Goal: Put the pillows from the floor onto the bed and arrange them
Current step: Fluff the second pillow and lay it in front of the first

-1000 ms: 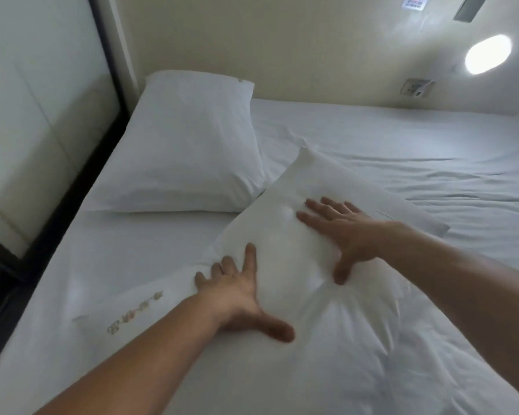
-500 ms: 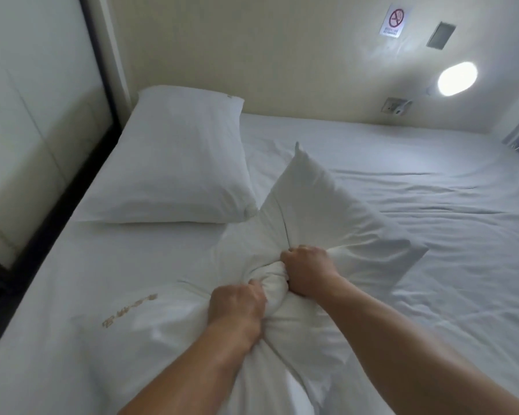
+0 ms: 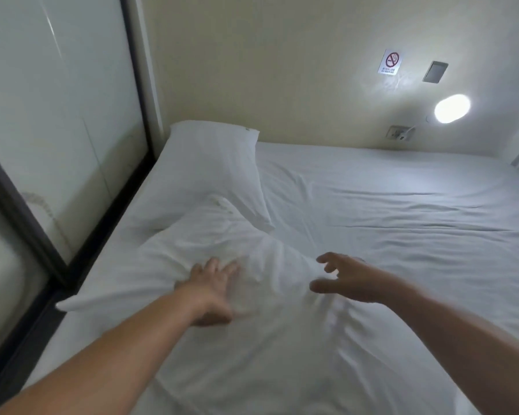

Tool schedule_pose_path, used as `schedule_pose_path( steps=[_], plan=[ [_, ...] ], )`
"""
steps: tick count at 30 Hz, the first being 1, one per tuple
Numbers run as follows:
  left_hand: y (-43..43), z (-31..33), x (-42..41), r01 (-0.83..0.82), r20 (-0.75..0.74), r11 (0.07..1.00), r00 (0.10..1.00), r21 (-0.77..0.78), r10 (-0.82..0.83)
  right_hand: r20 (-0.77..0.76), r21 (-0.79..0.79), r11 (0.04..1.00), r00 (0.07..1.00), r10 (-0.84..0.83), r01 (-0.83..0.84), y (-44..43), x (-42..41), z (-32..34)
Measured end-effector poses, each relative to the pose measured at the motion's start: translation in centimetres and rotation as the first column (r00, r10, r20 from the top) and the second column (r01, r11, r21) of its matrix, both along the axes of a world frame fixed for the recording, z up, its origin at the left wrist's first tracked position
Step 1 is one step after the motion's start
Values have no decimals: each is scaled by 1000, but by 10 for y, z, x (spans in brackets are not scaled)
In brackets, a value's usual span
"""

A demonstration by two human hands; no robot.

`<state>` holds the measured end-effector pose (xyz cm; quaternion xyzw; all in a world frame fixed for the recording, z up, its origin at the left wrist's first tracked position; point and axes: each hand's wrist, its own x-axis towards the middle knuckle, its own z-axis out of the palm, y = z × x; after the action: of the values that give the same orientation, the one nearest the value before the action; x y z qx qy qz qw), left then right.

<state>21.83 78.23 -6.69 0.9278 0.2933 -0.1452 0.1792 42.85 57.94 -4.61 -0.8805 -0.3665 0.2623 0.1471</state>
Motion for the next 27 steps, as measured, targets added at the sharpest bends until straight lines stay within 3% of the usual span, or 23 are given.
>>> schedule_pose_path(
  steps=[2,6,8,10,14,19,27],
  plan=[
    [-13,-20,-16,6,-156,993,987,-121,-25,-19,-71,997,999,-34,32,3,4,-20],
    [-26,-57,-21,160,-240,981,962,106,-131,-57,-119,989,994,-94,87,38,14,-50],
    [-21,-70,-16,207,-218,957,962,205,-161,-29,-109,986,991,-131,127,59,16,-64],
    [-11,-83,-6,216,-168,936,970,277,-174,105,-181,976,989,-100,118,78,16,-86],
    [-3,-104,8,169,83,924,974,344,-209,259,-275,955,965,-34,108,86,14,-110],
    [6,-76,2,177,127,929,965,324,-228,257,-179,978,964,-62,111,63,-3,-81],
    [21,38,-39,263,-13,707,941,656,-338,41,95,963,965,-258,253,14,-69,-19]
  ],
)
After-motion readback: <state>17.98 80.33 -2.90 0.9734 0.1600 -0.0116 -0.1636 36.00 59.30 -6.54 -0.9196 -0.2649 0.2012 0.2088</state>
